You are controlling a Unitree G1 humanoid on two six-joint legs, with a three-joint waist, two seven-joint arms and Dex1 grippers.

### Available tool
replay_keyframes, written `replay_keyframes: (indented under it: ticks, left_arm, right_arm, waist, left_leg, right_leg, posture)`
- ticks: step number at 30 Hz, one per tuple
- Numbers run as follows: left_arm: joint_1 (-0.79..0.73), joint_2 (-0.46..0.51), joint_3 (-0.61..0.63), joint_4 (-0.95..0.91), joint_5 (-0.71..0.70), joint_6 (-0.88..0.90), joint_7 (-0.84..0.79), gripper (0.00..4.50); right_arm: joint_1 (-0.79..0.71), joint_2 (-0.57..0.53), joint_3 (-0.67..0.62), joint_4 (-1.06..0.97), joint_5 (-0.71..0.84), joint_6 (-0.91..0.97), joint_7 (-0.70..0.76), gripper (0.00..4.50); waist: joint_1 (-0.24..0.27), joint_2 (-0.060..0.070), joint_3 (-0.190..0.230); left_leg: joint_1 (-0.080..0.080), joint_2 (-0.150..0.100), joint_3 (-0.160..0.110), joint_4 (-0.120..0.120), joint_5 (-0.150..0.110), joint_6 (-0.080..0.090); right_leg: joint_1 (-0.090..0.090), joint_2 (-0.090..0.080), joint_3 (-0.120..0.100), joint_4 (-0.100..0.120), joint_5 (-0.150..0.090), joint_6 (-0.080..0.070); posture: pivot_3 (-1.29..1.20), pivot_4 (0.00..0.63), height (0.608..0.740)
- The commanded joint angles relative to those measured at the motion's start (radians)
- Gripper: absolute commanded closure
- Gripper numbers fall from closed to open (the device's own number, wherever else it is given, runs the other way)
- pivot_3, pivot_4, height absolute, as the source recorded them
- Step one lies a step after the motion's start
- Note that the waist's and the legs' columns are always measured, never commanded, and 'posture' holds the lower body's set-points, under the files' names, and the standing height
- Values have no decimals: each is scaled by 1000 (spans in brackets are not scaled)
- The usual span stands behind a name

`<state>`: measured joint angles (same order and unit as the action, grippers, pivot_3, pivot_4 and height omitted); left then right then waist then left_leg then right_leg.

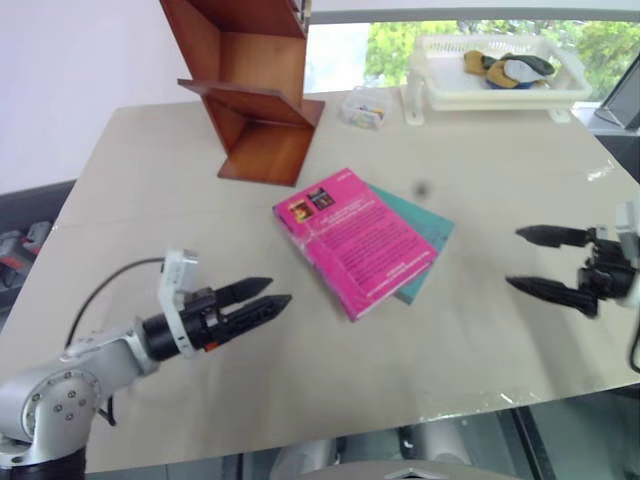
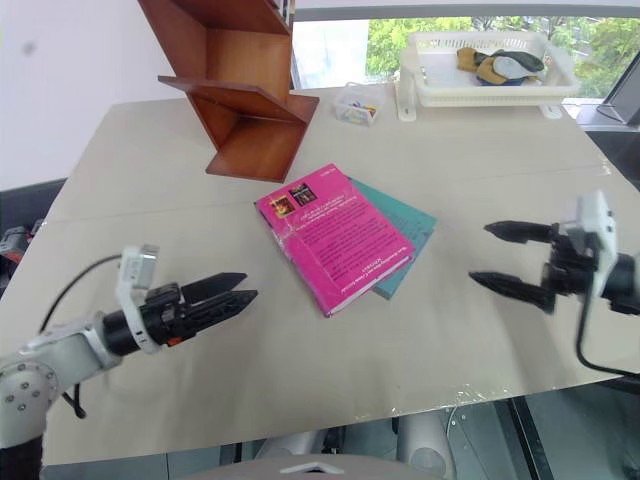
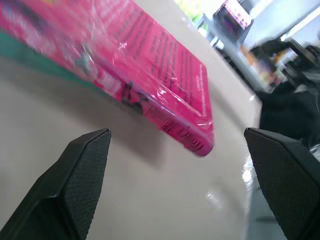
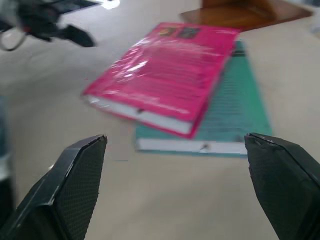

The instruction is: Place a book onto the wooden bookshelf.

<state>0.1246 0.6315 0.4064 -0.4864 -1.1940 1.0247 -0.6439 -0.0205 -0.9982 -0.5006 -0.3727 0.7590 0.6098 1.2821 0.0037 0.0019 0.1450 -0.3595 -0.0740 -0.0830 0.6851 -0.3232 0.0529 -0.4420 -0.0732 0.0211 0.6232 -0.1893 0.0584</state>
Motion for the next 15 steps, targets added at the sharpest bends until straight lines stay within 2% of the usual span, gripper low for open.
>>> replay_keyframes:
  ticks: [1, 4, 6, 10, 15]
  left_arm:
    - [-41, -76, -34, 29, -80, 11, 137, 32]
    - [-128, -186, -106, 121, -122, 35, 281, 32]
    - [-162, -228, -134, 143, -129, 38, 319, 32]
    - [-227, -355, -128, 294, -251, 30, 483, 32]
    - [-275, -437, -107, 431, -390, 20, 598, 32]
  right_arm:
    - [54, -59, -104, -86, 36, 49, 15, 0]
    - [99, -89, -161, -129, 46, 79, 14, 0]
    - [105, -97, -184, -141, 55, 88, 5, 0]
    - [153, -99, -253, -173, 47, 115, -5, 0]
    - [252, -74, -384, -228, 50, 165, -8, 0]
  waist:
    - [5, -1, -1]
    - [18, -1, -2]
    - [22, -3, -2]
    - [25, -4, -2]
    - [32, -4, -2]
  left_leg:
    - [0, 0, 0, 0, 0, 0]
    - [3, -1, 0, 1, 0, 0]
    - [3, -1, -1, 1, 0, 0]
    - [4, -1, -1, 2, 0, 0]
    - [3, -1, 0, 2, 0, 0]
  right_leg:
    - [0, 0, 0, 0, 0, 0]
    - [4, -1, -1, 0, 0, 0]
    - [4, -1, -2, 1, 0, 0]
    - [4, -1, -1, 1, 0, 0]
    - [3, 0, -1, 1, 0, 0]
  posture:
    - [0, 150, 740]
    - [0, 150, 740]
    - [0, 150, 740]
    - [0, 150, 740]
    - [0, 150, 740]
